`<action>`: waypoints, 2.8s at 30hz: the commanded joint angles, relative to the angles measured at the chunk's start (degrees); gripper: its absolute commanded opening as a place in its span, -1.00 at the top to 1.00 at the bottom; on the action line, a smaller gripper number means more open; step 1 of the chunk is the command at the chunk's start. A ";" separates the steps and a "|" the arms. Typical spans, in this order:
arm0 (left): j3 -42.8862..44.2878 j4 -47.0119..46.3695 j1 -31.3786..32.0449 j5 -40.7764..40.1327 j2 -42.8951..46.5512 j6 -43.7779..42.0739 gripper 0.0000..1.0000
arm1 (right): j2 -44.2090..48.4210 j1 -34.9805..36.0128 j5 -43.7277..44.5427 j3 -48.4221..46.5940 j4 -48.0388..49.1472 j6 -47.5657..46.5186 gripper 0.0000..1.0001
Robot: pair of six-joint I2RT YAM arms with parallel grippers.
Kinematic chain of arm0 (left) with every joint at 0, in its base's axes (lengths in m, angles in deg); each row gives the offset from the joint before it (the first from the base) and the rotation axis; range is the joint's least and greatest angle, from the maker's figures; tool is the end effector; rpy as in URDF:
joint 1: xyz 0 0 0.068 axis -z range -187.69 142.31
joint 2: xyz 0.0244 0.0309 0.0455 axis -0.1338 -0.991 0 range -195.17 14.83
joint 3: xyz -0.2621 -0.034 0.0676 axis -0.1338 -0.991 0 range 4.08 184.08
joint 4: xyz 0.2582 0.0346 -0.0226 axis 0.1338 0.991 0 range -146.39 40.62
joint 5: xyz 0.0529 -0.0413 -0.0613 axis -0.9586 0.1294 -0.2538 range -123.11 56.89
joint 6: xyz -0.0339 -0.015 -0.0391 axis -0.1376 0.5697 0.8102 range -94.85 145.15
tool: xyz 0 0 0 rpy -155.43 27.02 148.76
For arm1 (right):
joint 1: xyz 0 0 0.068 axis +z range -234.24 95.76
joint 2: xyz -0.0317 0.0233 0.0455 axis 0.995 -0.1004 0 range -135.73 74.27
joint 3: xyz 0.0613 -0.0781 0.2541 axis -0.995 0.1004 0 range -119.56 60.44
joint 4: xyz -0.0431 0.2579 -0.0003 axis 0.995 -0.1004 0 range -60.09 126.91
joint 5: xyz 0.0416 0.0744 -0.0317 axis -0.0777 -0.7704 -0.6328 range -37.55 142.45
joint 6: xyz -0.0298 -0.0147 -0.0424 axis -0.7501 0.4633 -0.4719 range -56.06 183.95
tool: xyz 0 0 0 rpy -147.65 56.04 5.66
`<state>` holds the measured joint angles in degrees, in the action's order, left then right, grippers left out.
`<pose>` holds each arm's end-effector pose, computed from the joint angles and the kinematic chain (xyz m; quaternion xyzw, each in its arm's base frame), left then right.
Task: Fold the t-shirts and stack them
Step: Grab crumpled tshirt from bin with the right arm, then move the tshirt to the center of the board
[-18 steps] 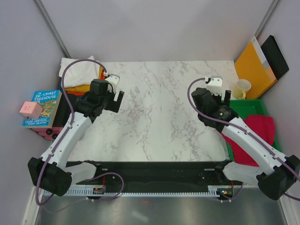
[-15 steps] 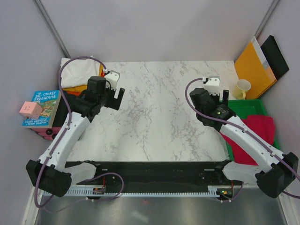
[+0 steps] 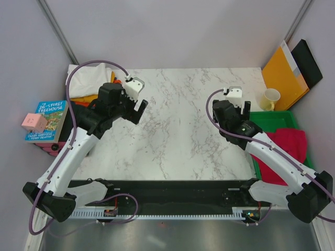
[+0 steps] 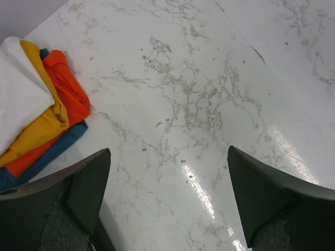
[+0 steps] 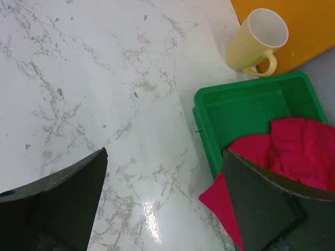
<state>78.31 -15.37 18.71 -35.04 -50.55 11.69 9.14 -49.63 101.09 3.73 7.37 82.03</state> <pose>0.2117 -0.1036 0.3922 0.2907 0.8256 -0.0398 0.4821 0.2103 0.1126 0.3165 0.0611 0.8364 -0.1543 0.5225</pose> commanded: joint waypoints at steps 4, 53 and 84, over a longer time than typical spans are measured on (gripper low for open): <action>1.09 0.91 -0.03 -4.05 -0.45 -2.99 -0.99 | -1.76 -1.20 4.35 -0.95 1.94 -0.16 -0.96; -23.26 -6.65 -9.34 3.95 7.55 5.28 -0.99 | 9.23 -27.58 -18.41 5.15 -6.05 16.02 0.99; -21.33 -6.30 -10.39 4.40 8.69 6.42 -0.99 | -15.55 12.40 -28.61 -34.43 2.73 5.55 1.00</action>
<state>54.80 -20.55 9.20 -31.00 -43.56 16.57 -4.17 -39.86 70.01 -27.33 5.73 88.76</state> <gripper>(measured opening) 0.993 0.011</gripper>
